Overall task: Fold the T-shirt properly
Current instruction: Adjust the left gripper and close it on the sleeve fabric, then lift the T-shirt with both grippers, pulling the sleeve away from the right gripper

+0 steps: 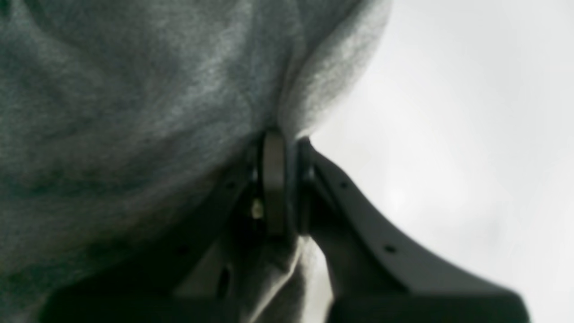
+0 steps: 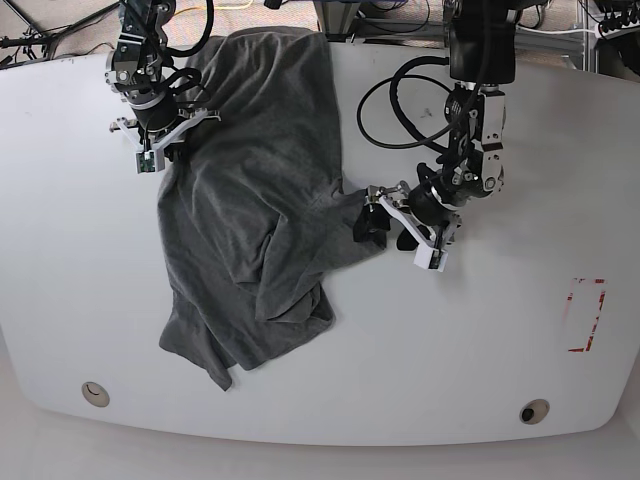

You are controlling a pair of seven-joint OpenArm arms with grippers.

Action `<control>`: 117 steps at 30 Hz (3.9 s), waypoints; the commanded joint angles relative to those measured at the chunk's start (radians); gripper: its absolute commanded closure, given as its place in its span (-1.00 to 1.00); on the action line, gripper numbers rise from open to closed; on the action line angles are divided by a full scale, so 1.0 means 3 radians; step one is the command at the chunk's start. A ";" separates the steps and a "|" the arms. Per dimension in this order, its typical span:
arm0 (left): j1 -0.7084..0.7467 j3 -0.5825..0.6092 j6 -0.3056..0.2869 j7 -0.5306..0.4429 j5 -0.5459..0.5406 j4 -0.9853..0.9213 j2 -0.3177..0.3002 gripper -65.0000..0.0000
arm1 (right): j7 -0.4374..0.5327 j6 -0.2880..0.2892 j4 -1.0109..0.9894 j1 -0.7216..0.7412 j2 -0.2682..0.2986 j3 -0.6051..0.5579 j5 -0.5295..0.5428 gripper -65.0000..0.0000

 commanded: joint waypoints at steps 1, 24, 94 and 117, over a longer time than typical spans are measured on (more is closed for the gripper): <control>-0.0042 -0.0069 -0.0011 -0.0026 -0.0119 0.0132 -0.0024 -0.61 | 0.0002 0.0012 0.0043 -0.0007 0.0020 0.0002 0.0012 0.98; -0.0004 -0.0365 -0.0031 0.0231 -0.0704 0.0290 -0.0501 -0.49 | 0.0021 0.0009 0.0038 0.0000 0.0015 0.0000 0.0012 0.98; -0.0002 0.0055 -0.0113 0.0200 -0.0621 -0.0520 -0.0333 0.10 | -0.0030 0.0056 0.0083 -0.0093 -0.0134 -0.0048 -0.0016 0.89; -0.0187 0.0183 -0.0113 0.0200 -0.0596 -0.0633 -0.0195 -0.19 | -0.0020 0.0056 0.0088 -0.0088 -0.0139 -0.0054 -0.0016 0.89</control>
